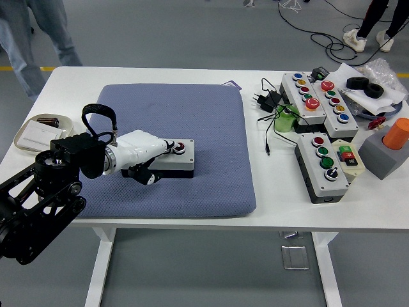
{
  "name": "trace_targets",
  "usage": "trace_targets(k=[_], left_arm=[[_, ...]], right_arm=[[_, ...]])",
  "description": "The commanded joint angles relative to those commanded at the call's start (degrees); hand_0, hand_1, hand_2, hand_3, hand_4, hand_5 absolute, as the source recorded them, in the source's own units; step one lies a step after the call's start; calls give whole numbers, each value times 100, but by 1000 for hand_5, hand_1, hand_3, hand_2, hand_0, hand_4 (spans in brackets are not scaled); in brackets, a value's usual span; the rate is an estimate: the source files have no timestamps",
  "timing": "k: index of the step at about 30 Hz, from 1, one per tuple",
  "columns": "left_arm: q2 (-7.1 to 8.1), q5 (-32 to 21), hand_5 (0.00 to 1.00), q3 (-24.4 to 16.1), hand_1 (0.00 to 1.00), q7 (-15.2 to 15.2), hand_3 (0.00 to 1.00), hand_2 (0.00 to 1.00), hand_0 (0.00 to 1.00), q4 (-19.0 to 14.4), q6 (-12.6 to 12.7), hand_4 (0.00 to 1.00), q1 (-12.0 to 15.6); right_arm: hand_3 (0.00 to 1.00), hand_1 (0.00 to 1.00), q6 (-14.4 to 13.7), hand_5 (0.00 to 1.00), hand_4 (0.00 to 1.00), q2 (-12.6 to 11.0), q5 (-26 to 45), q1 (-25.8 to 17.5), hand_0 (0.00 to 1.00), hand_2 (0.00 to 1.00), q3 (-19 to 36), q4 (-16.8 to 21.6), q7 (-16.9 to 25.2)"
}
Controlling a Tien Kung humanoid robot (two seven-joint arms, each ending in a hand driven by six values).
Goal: Pick up the button,place it on the desk,press the button,press the button
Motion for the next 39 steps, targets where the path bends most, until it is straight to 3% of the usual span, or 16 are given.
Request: trace_targets(k=[3,6,7,12,13,18,19,21,24,25,30,31,32,37,39], left_arm=[[6,0,128,-8,113,-2,883,118,104,-14,-12,618,6],[0,0,128,-90,113,-21,883,118,104,-59,140,618,23],[1,0,223,-120,124,-22,900,130,101,-80,214,648,29],[-8,0,223,-389,124,303,900,130,101,-285,1060,648,78],[-12,0,894,-491,113,467,924,142,93,-338,1287,901,96],[0,0,894,-910,113,1027,924,142,93,-566,2121,901,183],[6,0,998,-1007,298,1143,989,335,182,-616,2325,855,203],[2,0,998,-1181,298,1336,989,335,182,-646,2760,855,238],[-18,-513,998,-1416,298,1388,989,335,182,-557,3485,855,286],[-20,-693,998,-1444,798,1380,998,891,695,-544,3719,813,293],[-43,-1813,998,-1539,798,1000,998,891,695,-163,4813,813,404],[-50,-2037,998,-1550,876,935,982,961,784,-110,5003,769,416],[-53,-2297,998,-1554,876,911,982,961,784,-90,5125,769,421],[-133,-3489,998,-1628,889,658,955,964,802,339,5236,747,516],[-168,-3973,998,-1592,889,233,955,964,802,570,5296,747,580]], right_arm=[[581,490,-2,23,274,1,-15,0,629,544,13,0,-5],[581,490,0,23,274,1,-30,-1,629,544,18,0,-8],[581,490,0,23,273,1,-36,-1,629,544,22,0,-9],[581,490,-2,23,273,3,-45,-4,629,544,31,0,-12],[581,490,-4,24,274,6,-48,-2,629,544,36,0,-15],[581,490,-7,24,274,9,-23,-8,629,544,33,0,-13],[581,490,-7,21,274,10,-35,-8,630,544,43,0,-16],[581,490,-5,21,274,12,-54,-11,630,544,58,0,-20],[581,490,2,21,274,13,-83,-17,630,544,70,0,-27],[581,489,3,24,274,13,-88,-17,629,545,71,0,-28],[581,489,0,24,274,19,-89,-27,629,545,76,0,-36],[581,490,-1,22,273,20,-88,-29,628,544,77,0,-37],[581,490,-1,22,273,21,-88,-29,628,544,77,0,-38],[581,489,-1,22,273,22,-97,-27,629,545,79,0,-42],[581,489,-3,22,273,26,-91,-26,629,545,77,0,-44]])
